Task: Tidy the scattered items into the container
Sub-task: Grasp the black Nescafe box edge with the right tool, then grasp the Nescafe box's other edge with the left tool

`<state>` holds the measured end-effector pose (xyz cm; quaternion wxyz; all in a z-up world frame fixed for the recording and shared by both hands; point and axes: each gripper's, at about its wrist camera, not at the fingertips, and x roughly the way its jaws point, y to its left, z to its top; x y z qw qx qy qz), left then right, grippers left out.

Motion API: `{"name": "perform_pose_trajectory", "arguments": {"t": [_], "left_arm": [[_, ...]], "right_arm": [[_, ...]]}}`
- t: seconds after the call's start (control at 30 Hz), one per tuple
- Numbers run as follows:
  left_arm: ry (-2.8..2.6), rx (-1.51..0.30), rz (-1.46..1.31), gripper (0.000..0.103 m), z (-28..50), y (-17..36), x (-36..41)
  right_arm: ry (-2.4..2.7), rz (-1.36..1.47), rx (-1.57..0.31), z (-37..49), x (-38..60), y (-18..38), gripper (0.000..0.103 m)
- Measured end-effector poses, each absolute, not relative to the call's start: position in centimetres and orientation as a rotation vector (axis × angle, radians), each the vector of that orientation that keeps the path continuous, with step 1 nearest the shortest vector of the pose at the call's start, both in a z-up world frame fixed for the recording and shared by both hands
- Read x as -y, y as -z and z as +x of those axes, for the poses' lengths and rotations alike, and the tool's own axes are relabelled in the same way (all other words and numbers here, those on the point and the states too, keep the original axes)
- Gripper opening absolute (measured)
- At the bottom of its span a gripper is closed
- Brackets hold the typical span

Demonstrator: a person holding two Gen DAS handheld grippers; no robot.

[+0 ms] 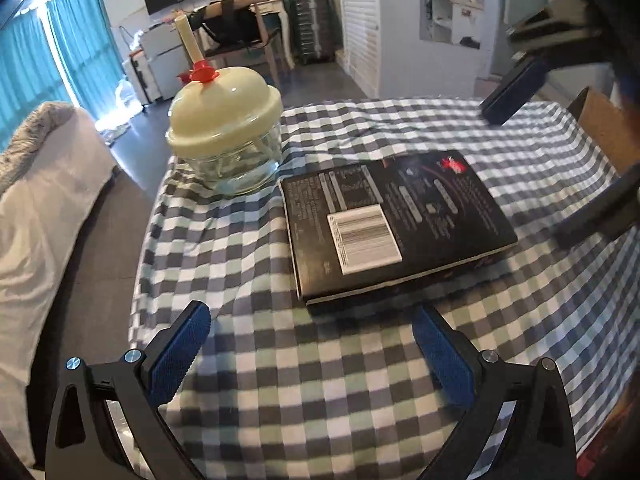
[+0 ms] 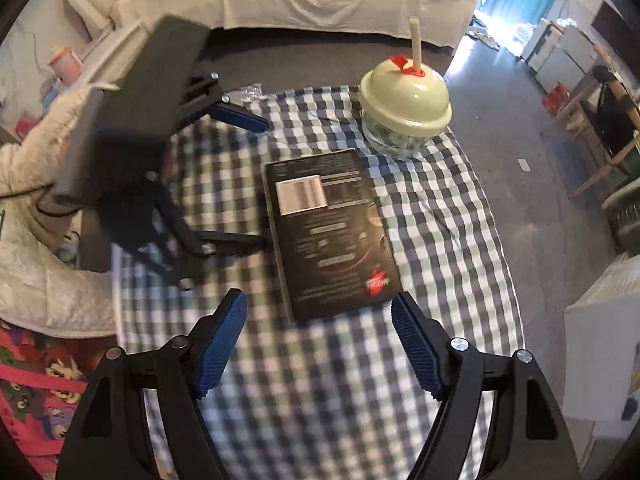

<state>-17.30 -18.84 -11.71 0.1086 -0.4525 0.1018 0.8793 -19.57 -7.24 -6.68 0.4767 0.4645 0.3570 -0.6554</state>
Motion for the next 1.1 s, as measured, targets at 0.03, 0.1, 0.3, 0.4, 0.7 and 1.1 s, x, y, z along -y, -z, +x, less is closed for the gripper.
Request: {"name": "perform_pose_trajectory", "arguments": {"t": [0.03, 0.1, 0.3, 0.4, 0.7, 1.1], "left_arm": [[-2.578, -0.285, -1.334, 0.103, -17.5, 11.8, 18.9], [-2.557, -0.243, -1.345, 0.103, -17.9, 12.0, 19.2], [-2.543, -0.237, -1.34, 0.103, -18.0, 12.0, 19.1], [-2.542, -0.252, -1.337, 0.103, -18.1, 12.1, 18.9], [-2.552, -0.295, -1.266, 0.061, -17.4, 10.4, 17.6], [-2.584, -0.263, -1.179, 0.041, -16.0, 6.8, 17.9]], "right_arm": [[1.579, 1.138, -0.87, -19.8, 7.4, 7.0, 0.075], [1.554, 1.129, -0.898, -20.1, 7.8, 7.8, 0.075], [1.564, 1.078, -0.996, -20.9, 8.6, 9.9, 0.083], [1.539, 1.088, -1.045, -20.8, 9.0, 11.5, 0.084], [1.608, 1.096, -0.982, -21.9, 8.3, 9.9, 0.078], [1.714, 1.001, -0.975, -20.0, 6.2, 3.6, 0.077]]}}
